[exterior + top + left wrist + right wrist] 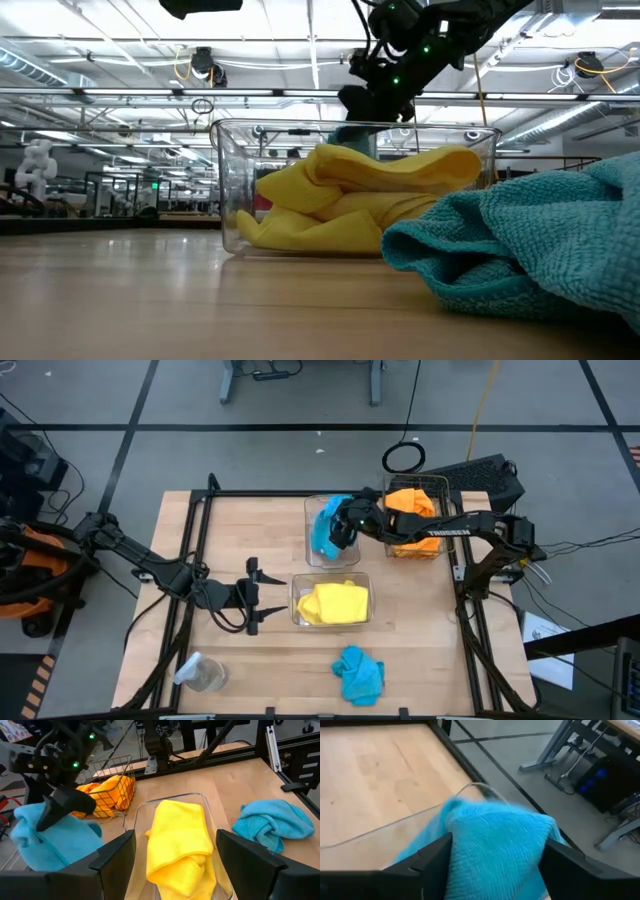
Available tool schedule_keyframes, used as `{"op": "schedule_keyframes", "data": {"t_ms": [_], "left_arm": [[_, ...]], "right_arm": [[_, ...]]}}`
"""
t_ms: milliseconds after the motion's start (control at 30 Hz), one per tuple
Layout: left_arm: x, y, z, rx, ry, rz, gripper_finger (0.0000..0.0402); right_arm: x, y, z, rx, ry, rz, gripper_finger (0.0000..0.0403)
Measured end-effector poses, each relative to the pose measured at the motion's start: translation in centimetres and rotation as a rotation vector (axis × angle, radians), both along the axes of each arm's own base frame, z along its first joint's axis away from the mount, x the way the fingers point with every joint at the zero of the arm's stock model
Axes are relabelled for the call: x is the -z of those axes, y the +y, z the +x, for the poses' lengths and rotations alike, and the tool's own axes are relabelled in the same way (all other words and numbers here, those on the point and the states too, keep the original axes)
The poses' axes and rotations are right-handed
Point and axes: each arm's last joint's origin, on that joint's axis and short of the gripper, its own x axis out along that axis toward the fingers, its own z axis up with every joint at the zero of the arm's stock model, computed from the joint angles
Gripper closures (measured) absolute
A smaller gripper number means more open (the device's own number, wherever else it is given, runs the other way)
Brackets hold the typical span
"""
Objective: Sort microfiber towel by color & place in baskets
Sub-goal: Put the top blue microfiber towel into the top transparent bin
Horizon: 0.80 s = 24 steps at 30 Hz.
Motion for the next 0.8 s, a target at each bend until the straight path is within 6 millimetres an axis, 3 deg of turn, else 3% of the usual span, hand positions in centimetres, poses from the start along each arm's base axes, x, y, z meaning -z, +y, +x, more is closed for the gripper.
{"op": "schedule_keyframes", "data": {"t_ms": [267,533,667,800], "left_arm": [[0.0,0.0,0.0,-0.005,-0.001,-0.016,0.012],[0.3,0.1,-0.1,-0.005,0.029,0.0,0.012],[0.4,0.1,-0.1,-0.002,0.037,0.01,0.012],[0.3,0.1,-0.1,-0.002,0.03,0.007,0.012]], "right_arm": [[0.8,-2.6,-0.8,-0.051,-0.02,0.144,0.0143],[-0.2,-2.2,-0.9,-0.081,-0.04,0.111,0.0153],[-0.3,-2.2,-0.8,-0.101,-0.035,0.085,0.0195],[0.6,-3.5,-0.9,-0.059,-0.027,0.101,0.0281]]}}
